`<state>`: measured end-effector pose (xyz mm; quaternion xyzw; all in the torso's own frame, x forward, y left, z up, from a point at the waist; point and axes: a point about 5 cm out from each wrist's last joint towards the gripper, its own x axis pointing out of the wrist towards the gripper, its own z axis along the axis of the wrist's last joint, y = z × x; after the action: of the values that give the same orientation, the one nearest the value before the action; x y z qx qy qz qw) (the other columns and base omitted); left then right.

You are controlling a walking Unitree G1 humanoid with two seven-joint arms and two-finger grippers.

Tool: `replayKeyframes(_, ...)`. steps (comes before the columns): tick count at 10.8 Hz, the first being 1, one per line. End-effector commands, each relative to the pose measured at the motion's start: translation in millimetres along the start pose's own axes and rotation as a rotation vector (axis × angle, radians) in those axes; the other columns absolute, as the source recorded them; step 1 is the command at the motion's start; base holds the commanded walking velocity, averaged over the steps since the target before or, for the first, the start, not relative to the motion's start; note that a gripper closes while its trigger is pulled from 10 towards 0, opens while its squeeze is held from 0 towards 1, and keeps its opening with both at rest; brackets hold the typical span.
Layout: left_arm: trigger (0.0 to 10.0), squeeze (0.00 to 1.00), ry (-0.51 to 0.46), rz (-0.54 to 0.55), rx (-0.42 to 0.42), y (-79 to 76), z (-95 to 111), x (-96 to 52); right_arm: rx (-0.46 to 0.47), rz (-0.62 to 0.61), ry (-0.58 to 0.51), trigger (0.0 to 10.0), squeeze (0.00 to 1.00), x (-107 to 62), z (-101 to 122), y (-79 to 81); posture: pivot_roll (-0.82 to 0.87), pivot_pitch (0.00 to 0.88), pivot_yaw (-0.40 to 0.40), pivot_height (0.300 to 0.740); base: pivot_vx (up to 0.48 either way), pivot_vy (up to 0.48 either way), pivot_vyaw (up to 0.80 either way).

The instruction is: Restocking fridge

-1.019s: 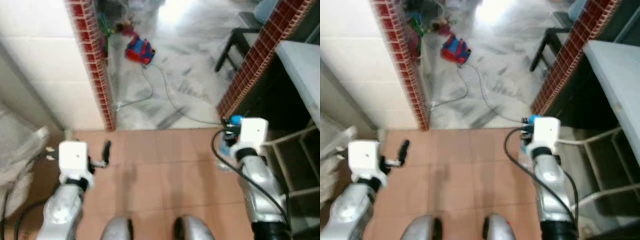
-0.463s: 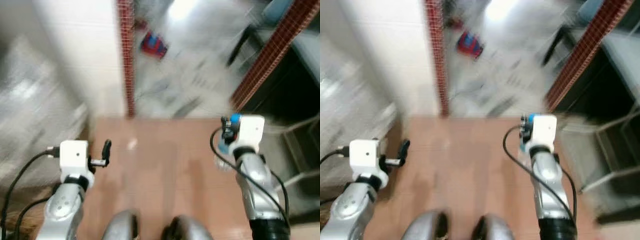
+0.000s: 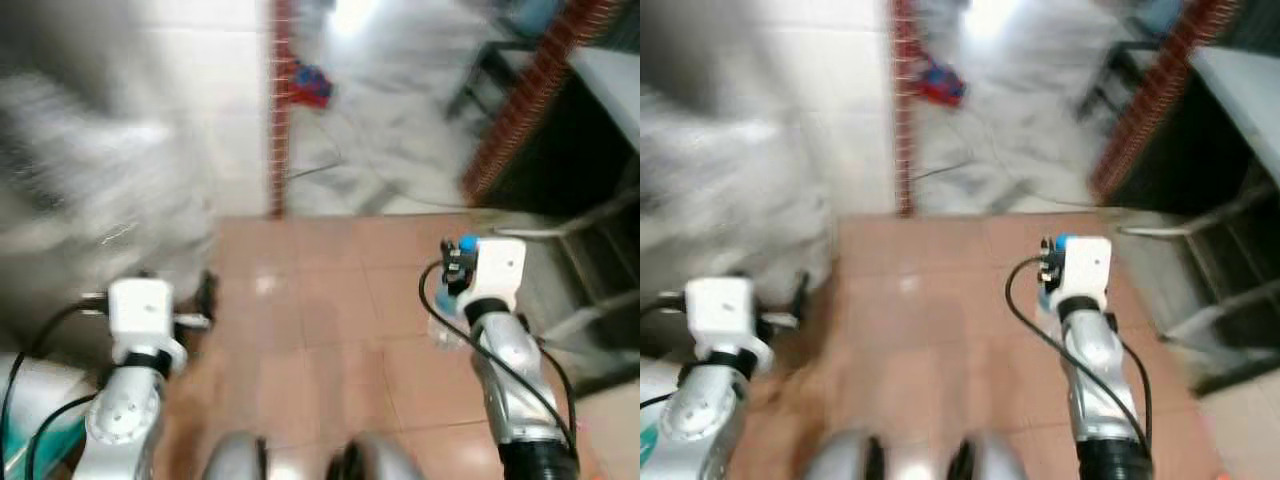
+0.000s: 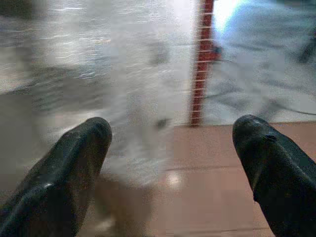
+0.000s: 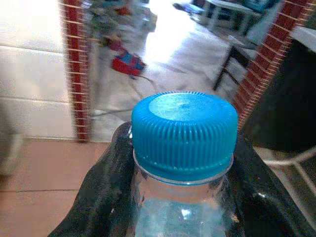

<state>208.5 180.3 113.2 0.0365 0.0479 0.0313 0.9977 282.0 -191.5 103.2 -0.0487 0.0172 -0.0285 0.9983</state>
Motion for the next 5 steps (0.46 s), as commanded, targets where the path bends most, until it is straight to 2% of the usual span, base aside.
replayKeyframes(1,10.0,0.00,0.034,-0.011,-0.041,1.8,-2,-0.5,0.003,-0.007,-0.025,10.0,0.00,2.1,6,-1.8,0.11,0.120,-0.049,0.740,0.000,0.000,0.00)
replayKeyframes(4,10.0,0.00,0.074,0.052,-0.156,10.8,-14,9.2,-0.025,-0.009,-0.031,10.0,0.00,2.9,7,-1.6,0.11,0.117,-0.056,0.740,0.000,0.000,0.00)
replayKeyframes(5,10.0,0.00,0.055,-0.014,-0.177,9.8,-10,14.2,-0.027,-0.005,-0.032,10.0,0.00,3.7,6,-1.1,0.11,0.113,-0.055,0.740,0.000,0.000,0.60)
